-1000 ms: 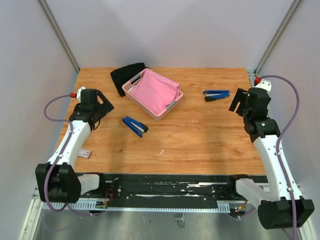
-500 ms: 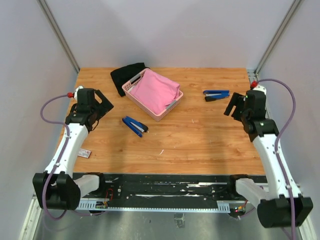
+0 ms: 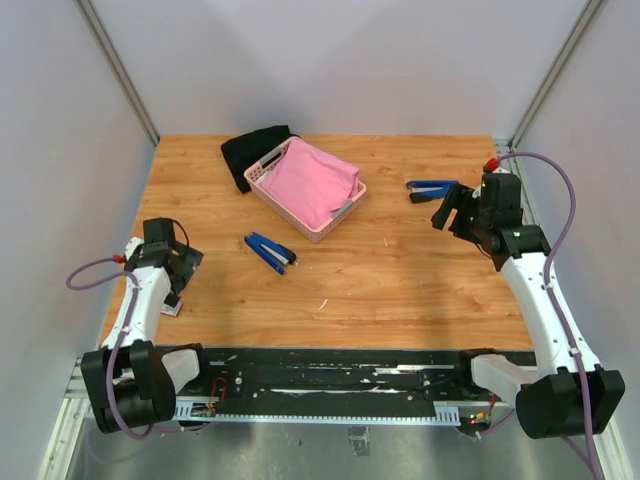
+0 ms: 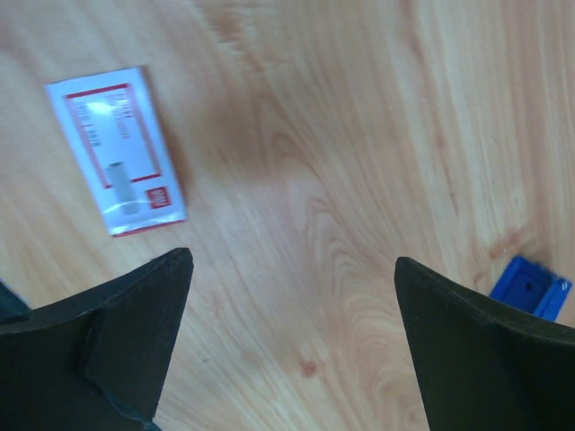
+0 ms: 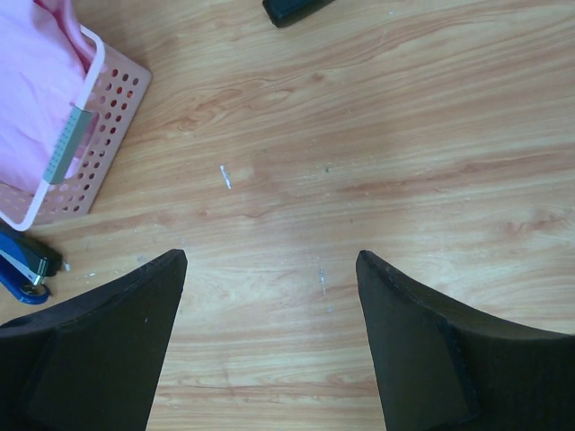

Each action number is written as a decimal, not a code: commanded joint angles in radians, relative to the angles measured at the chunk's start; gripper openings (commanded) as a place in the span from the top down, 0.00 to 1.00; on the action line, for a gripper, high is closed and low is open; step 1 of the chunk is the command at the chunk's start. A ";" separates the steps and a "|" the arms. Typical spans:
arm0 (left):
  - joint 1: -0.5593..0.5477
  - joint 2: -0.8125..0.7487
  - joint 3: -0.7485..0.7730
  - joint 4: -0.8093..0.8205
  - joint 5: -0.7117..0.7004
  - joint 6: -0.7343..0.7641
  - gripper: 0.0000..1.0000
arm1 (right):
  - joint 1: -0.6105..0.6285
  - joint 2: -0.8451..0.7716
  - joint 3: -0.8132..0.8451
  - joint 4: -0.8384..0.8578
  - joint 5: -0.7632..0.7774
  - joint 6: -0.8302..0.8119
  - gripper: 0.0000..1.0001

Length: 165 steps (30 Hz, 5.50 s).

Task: Load the staples into the stapler

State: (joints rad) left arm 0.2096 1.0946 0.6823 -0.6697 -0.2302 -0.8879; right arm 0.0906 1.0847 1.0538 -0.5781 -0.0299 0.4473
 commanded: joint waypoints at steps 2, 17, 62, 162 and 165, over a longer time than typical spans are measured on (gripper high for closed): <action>0.096 -0.025 -0.010 -0.124 -0.142 -0.159 0.01 | 0.014 -0.004 -0.007 0.064 -0.019 0.066 0.21; 0.229 -0.002 -0.056 -0.042 -0.278 -0.039 0.01 | 0.014 -0.020 -0.058 0.129 -0.166 0.042 0.30; 0.317 0.059 -0.172 0.174 -0.119 0.124 0.58 | 0.014 0.041 -0.073 0.142 -0.217 0.051 0.46; -0.993 0.733 0.417 0.438 0.099 0.877 0.43 | 0.162 -0.085 -0.055 0.024 -0.319 0.057 0.33; -1.017 0.731 0.419 0.458 0.139 0.904 0.50 | 0.161 -0.086 -0.067 0.032 -0.309 0.046 0.34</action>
State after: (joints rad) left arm -0.7788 1.8263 1.1049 -0.2562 -0.1680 -0.0433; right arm 0.2420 1.0027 1.0157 -0.5713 -0.3397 0.5179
